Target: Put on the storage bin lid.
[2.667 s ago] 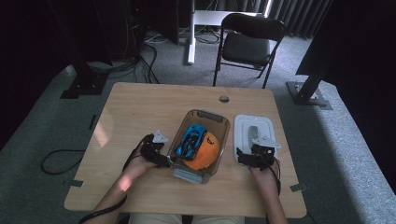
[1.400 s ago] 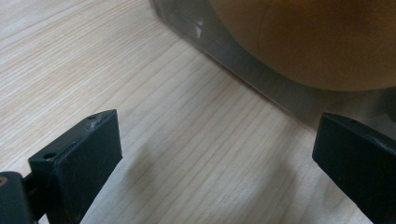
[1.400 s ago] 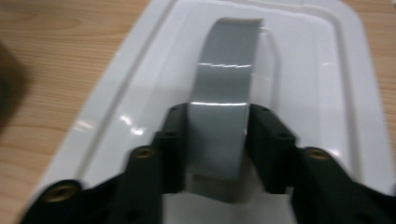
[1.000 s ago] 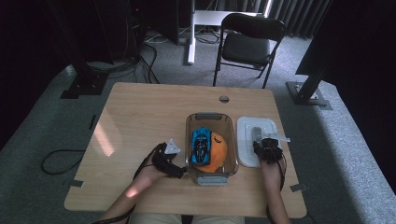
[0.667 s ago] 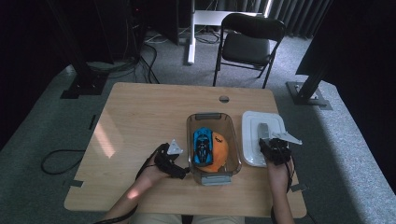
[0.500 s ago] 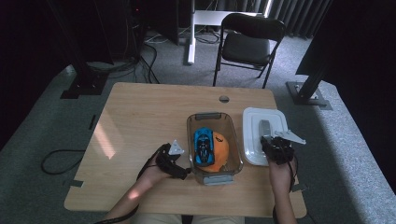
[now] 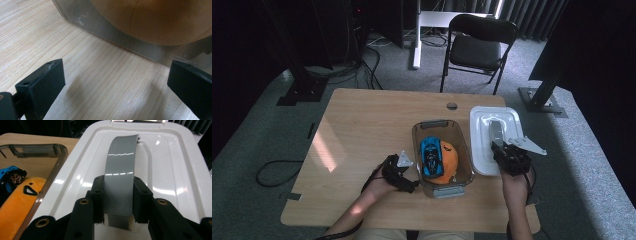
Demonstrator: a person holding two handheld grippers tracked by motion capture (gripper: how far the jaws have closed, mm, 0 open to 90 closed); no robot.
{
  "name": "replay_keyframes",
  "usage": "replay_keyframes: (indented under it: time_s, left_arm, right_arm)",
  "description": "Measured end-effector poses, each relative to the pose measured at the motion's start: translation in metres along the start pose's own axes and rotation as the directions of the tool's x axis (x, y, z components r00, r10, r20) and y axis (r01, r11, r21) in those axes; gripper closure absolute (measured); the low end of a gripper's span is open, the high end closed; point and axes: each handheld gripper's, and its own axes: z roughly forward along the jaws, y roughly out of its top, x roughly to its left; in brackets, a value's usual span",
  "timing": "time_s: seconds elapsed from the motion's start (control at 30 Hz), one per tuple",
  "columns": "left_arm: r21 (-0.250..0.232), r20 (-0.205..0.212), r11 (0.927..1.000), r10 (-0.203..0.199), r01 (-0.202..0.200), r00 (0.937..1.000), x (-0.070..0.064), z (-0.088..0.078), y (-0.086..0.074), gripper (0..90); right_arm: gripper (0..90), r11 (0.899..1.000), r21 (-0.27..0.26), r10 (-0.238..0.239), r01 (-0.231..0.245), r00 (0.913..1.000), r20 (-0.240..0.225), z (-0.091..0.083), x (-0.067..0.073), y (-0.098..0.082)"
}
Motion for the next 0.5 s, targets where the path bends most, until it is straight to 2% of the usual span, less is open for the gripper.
replay_keyframes:
  time_s: [0.03,0.1,0.2,0.23,0.5]
  left_arm:
    - [0.001,0.003,1.0,-0.002,0.002,1.0,0.0,0.0,0.0,2.0]
    - [0.004,0.007,1.0,0.001,-0.001,1.0,0.0,0.001,0.0,2.0]
    - [0.007,0.013,1.0,0.003,-0.003,0.9999,-0.003,0.002,0.001,2.0]
    - [0.009,0.013,0.9999,0.008,-0.008,0.9999,-0.003,0.002,0.002,2.0]
    - [0.01,0.017,0.9998,0.015,-0.015,0.9998,-0.007,0.004,0.005,2.0]
  right_arm:
    - [67.4,1.0,-0.004,-0.001,0.001,1.0,0.0,-0.001,-0.001,0.001]
    - [67.3,1.0,-0.007,0.024,-0.025,0.9993,-0.028,-0.002,-0.003,0.002]
    - [67.3,1.0,-0.01,0.021,-0.022,0.9988,-0.044,-0.005,-0.001,0.005]
    - [67.3,1.0,-0.014,0.025,-0.026,0.9977,-0.063,-0.006,0.001,0.006]
    - [67.3,0.999,-0.036,-0.011,0.007,0.9935,-0.114,-0.017,0.021,0.017]
